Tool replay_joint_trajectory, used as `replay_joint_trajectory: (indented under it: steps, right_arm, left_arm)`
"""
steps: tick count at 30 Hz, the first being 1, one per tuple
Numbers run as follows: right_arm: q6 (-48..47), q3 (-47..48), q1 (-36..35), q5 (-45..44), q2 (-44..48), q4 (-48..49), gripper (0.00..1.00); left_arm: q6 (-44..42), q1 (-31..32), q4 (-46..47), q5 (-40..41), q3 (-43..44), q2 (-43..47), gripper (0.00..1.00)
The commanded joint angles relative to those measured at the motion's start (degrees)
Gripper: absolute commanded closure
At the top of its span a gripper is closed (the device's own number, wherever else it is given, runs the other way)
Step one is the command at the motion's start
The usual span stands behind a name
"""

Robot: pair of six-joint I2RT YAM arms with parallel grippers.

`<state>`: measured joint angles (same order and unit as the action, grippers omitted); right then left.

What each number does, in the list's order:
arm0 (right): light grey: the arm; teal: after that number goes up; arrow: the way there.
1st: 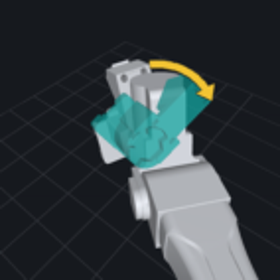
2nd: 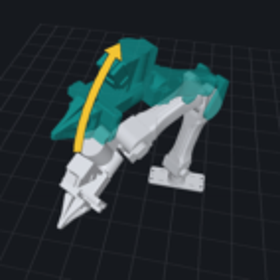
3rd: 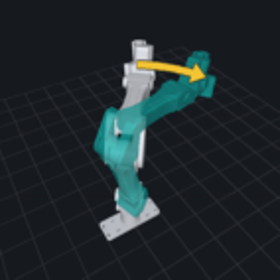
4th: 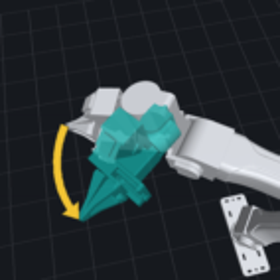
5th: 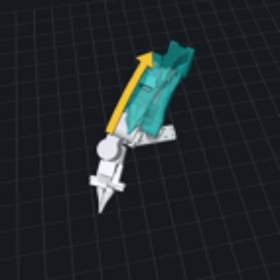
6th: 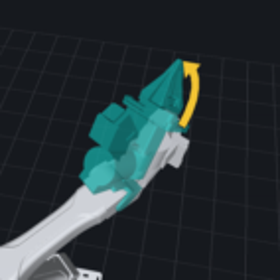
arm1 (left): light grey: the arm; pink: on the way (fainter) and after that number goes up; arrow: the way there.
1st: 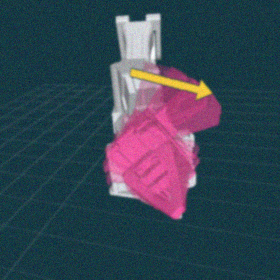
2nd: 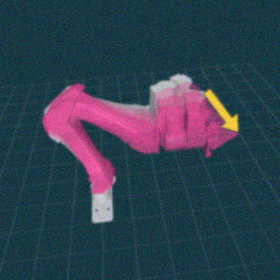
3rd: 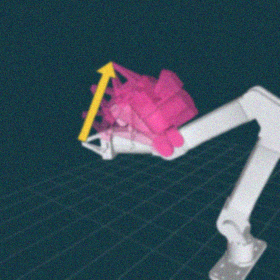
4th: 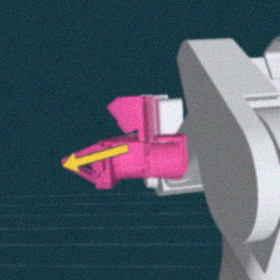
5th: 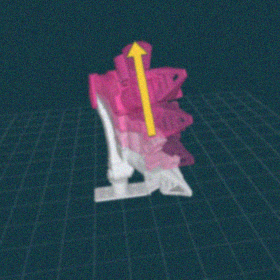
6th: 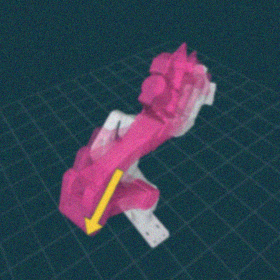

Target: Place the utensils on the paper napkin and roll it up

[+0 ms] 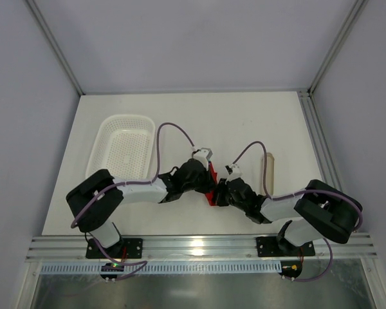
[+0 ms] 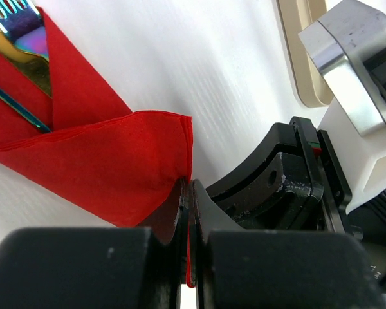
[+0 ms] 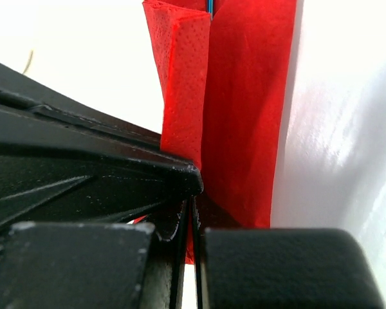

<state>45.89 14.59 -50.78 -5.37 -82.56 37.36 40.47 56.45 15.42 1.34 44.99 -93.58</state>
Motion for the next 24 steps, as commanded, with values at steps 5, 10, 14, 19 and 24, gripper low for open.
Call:
replay_joint_trajectory:
  steps: [5, 10, 14, 19, 24]
  right_arm:
    - [-1.0, -1.8, -0.5, -1.8, 4.9, -3.6, 0.96]
    - [-1.7, -3.1, -0.5, -3.1, 10.4, -6.7, 0.96]
    - [-2.1, -4.0, -0.5, -4.1, 15.0, -9.7, 0.96]
    - [-2.5, -4.3, -0.5, -3.3, 14.3, -9.9, 0.96]
    - [-1.3, -5.1, -0.5, -2.1, 9.6, -7.0, 0.96]
  left_arm:
    - [-0.4, 1.0, 3.7, -7.7, 3.7, -2.0, 1.00]
    - [-0.5, 0.8, 3.4, -8.0, 4.1, -2.3, 1.00]
    - [-0.7, 0.8, 2.9, -8.0, 4.8, -2.3, 1.00]
    - [-0.8, 0.7, 2.6, -8.8, 5.9, -3.3, 1.00]
    - [-0.8, 0.8, 2.7, -9.6, 6.2, -4.2, 1.00]
